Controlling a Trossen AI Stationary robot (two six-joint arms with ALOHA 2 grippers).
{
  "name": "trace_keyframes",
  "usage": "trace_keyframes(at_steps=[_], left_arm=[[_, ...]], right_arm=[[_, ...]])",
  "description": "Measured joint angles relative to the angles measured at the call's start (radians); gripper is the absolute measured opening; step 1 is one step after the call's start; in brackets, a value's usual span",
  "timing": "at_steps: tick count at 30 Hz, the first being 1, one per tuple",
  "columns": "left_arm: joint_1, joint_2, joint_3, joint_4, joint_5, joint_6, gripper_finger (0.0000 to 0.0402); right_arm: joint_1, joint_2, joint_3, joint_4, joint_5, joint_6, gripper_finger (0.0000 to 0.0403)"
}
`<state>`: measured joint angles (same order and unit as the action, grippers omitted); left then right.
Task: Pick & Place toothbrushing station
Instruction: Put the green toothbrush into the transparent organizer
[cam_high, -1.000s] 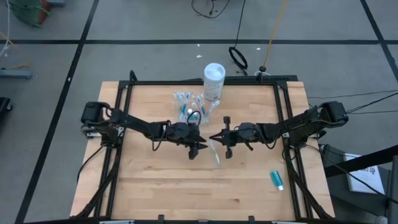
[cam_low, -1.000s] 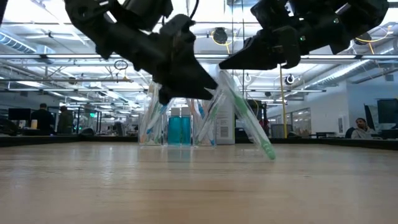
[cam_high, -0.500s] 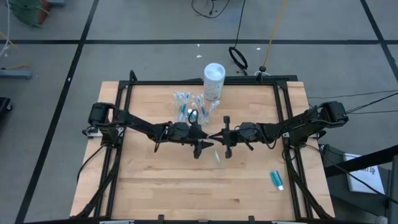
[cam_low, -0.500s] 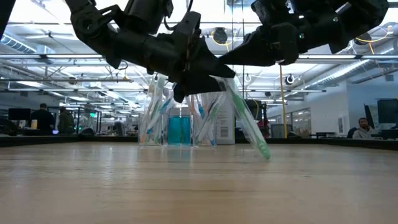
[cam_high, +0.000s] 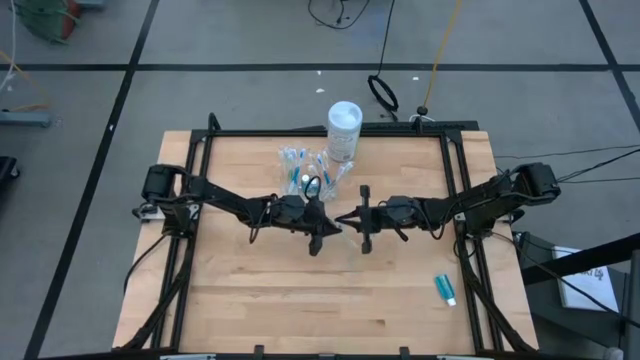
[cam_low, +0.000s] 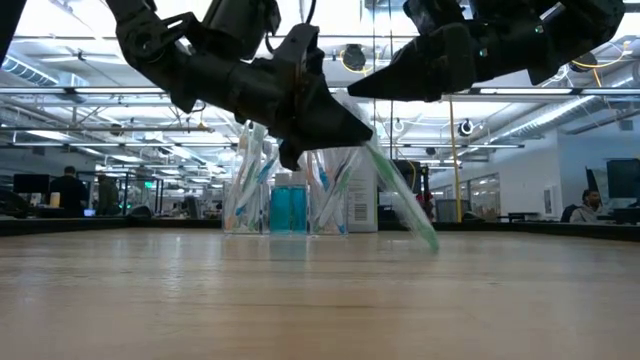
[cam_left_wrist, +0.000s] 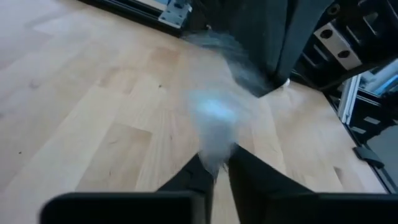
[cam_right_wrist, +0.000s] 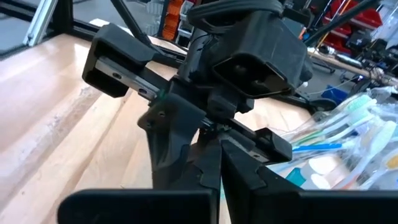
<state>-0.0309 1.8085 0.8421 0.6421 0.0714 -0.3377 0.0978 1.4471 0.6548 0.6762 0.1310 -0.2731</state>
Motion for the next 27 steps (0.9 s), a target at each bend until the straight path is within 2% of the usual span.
trace_keyframes(at_steps=[4,8,12,16,20,25,27], left_arm=[[0.012,-0.009,0.0,-0.003,0.008,0.021,0.001],[0.024,-0.041,0.0,-0.052,0.016,0.028,0.002],[0.027,-0.111,-0.001,-0.223,0.01,0.077,0.001],[0.022,-0.215,-0.001,-0.396,-0.006,0.094,0.0012],[0.015,-0.368,0.0,-0.591,-0.113,0.122,0.0009],[0.016,-0.561,0.0,-0.873,-0.382,0.148,0.0011],[0.016,-0.625,-0.002,-0.965,-0.441,0.145,0.0011]], right_arm=[[0.0,0.0,0.0,0.0,0.0,0.041,0.0002],[0.0,0.0,0.0,-0.02,0.0,0.052,0.0015],[0.0,0.0,0.0,-0.057,0.001,0.059,0.0037],[-0.003,0.004,0.0,-0.089,0.002,0.134,0.0063],[-0.006,0.005,0.0,-0.104,0.002,0.189,0.0084],[-0.006,0.005,0.0,-0.141,-0.001,0.232,0.0096],[-0.006,0.005,0.0,-0.142,-0.001,0.235,0.0096]])
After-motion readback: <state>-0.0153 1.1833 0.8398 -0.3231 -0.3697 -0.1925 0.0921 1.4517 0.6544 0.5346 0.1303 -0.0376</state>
